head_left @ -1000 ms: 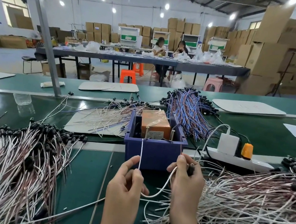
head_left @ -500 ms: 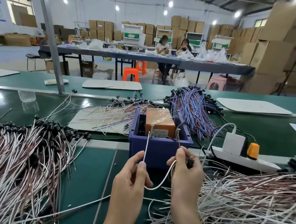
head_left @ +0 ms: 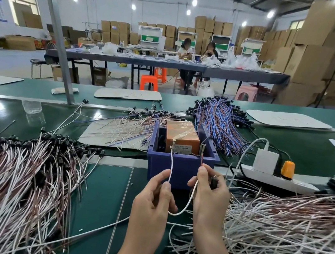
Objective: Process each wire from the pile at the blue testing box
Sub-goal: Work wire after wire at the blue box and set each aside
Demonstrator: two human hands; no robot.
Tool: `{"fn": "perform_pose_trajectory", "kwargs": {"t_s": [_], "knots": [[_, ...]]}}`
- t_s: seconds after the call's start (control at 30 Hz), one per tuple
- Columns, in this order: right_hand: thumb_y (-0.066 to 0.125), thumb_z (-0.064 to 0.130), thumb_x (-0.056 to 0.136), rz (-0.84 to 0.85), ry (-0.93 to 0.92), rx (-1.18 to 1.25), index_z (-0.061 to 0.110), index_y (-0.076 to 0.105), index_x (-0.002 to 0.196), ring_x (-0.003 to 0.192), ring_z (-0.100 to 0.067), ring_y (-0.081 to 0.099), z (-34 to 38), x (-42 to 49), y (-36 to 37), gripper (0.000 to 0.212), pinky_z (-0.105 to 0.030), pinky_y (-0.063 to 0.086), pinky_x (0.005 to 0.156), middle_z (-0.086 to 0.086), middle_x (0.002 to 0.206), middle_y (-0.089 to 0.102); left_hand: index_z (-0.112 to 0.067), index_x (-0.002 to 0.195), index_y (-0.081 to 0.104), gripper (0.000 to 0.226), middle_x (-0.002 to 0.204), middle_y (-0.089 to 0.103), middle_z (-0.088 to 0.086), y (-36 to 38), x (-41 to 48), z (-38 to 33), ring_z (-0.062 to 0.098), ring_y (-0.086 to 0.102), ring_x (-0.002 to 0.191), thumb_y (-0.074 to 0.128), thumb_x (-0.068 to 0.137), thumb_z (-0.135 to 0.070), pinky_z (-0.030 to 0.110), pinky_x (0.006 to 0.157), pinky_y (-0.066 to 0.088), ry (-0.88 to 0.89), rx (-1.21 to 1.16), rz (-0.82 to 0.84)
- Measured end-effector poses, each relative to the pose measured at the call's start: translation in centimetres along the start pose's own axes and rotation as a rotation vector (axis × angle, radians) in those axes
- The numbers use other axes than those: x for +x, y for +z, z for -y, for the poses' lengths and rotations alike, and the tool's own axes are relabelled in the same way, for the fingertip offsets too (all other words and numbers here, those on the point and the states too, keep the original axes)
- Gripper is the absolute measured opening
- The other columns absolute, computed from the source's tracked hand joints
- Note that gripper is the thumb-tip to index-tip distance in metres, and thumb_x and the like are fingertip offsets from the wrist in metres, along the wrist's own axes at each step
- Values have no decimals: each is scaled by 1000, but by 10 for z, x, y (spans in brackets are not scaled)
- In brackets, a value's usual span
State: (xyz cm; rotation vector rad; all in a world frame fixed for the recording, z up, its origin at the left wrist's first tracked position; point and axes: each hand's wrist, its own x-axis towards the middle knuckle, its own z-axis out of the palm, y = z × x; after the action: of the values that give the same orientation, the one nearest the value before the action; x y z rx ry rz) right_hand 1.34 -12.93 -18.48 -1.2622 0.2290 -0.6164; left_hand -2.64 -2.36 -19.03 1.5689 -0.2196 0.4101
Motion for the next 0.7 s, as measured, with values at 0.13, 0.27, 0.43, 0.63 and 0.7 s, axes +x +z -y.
{"fn": "perform_pose_trajectory", "kwargs": {"t_s": [0.13,0.27,0.43,0.63,0.7], "knots": [[60,22,101,0,8,-9,16,66,99,46,-2,47,2,-1,-1,9,-14,41,49,3,58,66,-33,123,58,27,64,64,0,-1,0,1,3,59,59,49,104,-16,15,65,50,10,11,1],[61,29,100,-20,13,-132,4,69,84,41,0,50,2,-1,-2,31,-10,38,46,6,54,65,-27,126,59,27,65,64,0,-1,0,2,3,59,61,50,103,-17,15,65,50,6,23,7],[61,33,100,-18,33,-146,5,69,78,43,2,52,3,-3,-2,36,-9,40,47,9,54,65,-26,127,60,27,64,64,-1,-2,0,3,3,59,61,50,103,-18,15,66,50,-10,31,10],[60,25,101,19,57,-24,17,67,98,45,-3,48,9,-5,-1,11,-13,40,46,3,60,67,-26,127,60,27,64,64,1,-2,0,3,5,59,60,50,103,-17,15,64,50,-10,31,6],[60,27,101,13,59,-33,16,67,95,44,-3,46,9,-5,-1,14,-15,39,45,2,58,66,-25,127,60,27,64,64,2,-1,0,3,5,59,60,49,103,-17,14,64,49,-8,35,-2]]}}
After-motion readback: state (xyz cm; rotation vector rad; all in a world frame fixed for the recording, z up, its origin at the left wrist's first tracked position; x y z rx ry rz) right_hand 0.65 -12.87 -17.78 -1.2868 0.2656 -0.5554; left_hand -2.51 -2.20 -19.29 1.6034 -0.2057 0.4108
